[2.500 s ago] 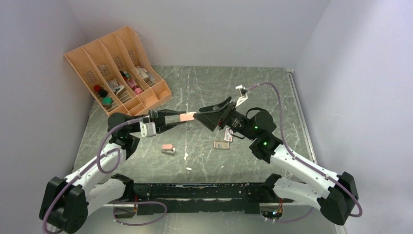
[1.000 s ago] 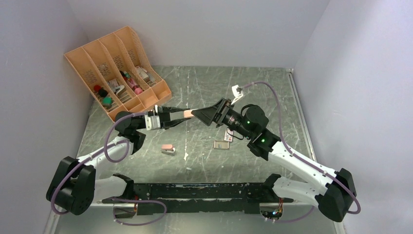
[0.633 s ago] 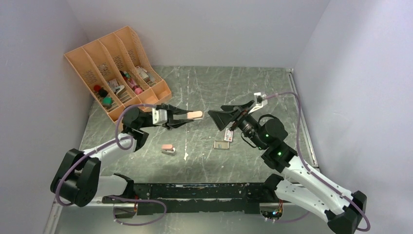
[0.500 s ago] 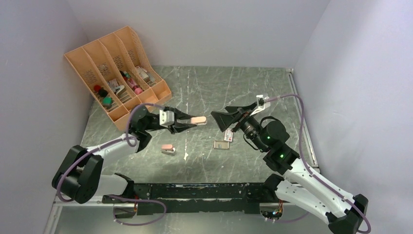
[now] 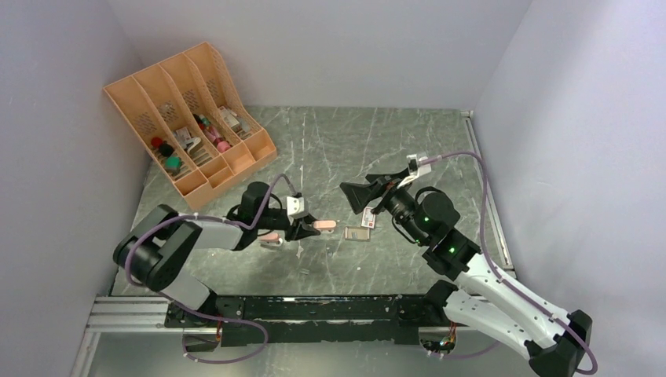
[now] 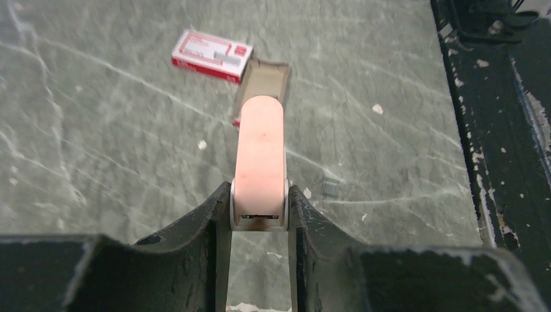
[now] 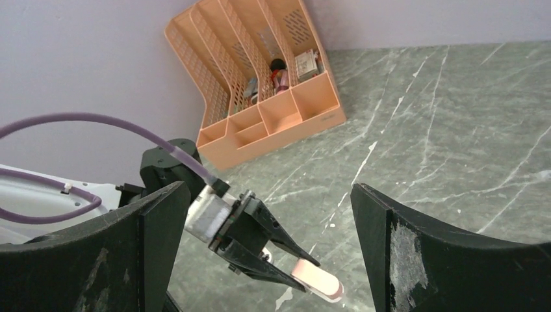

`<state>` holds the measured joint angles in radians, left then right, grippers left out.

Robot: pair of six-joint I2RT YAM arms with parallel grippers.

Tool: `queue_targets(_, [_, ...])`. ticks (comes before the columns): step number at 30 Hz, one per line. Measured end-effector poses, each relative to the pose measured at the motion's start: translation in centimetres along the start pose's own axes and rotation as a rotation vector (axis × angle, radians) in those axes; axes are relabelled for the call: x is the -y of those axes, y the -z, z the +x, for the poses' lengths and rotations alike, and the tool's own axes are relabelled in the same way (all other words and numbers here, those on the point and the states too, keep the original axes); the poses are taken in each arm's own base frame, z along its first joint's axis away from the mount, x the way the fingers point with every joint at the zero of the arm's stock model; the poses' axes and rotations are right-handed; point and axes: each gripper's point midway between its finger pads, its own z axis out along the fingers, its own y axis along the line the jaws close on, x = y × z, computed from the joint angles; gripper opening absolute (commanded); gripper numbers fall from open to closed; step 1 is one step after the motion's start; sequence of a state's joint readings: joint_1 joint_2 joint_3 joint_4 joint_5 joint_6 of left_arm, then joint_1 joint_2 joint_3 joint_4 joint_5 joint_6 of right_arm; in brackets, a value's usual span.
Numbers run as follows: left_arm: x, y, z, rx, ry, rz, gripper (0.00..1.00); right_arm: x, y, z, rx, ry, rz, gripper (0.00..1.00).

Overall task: Load the staples into the stapler
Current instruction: Place the stapler at the center of the board.

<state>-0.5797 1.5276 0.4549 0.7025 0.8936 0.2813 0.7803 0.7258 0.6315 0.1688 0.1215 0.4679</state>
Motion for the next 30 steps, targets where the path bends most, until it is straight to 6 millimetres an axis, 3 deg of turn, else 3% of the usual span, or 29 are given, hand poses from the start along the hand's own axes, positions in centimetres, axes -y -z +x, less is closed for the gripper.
queue_targets(6, [0.6, -0.9, 4.5, -0.109, 0.077, 0.002, 0.12, 0.6, -0.5, 1.1, -0.037, 0.015, 0.018, 1.00])
queue_targets(9, [0.9, -1.2, 6.1, -0.138, 0.099, 0.014, 0.21, 0.8, -0.6, 1.6, -0.051, 0.020, 0.025, 1.00])
queue_targets(14, [0.8, -1.5, 6.2, -0.137, 0.084, 0.017, 0.49, 0.8, -0.6, 1.7, -0.054, 0.023, 0.027, 1.00])
queue_targets(16, [0.7, -1.5, 6.5, -0.146, 0.082, 0.003, 0.69, 0.9, -0.7, 1.9, -0.060, 0.024, 0.029, 1.00])
queue_targets(18, [0.8, -1.2, 6.6, -0.153, 0.076, -0.010, 0.81, 1.0, -0.8, 2.2, -0.070, 0.023, 0.033, 1.00])
queue_targets(20, [0.7, -1.0, 6.1, -0.153, 0.064, -0.021, 0.99, 1.1, -0.9, 2.5, -0.079, 0.022, 0.038, 1.00])
queue_targets(25, [0.0, -0.4, 3.5, -0.120, 0.016, -0.066, 0.99, 1.2, -0.9, 2.5, -0.082, 0.026, 0.040, 1.00])
queue_targets(30, [-1.6, 1.5, -3.0, -0.007, -0.062, -0.210, 0.99, 1.7, -0.6, 3.0, -0.081, 0.061, 0.038, 1.00])
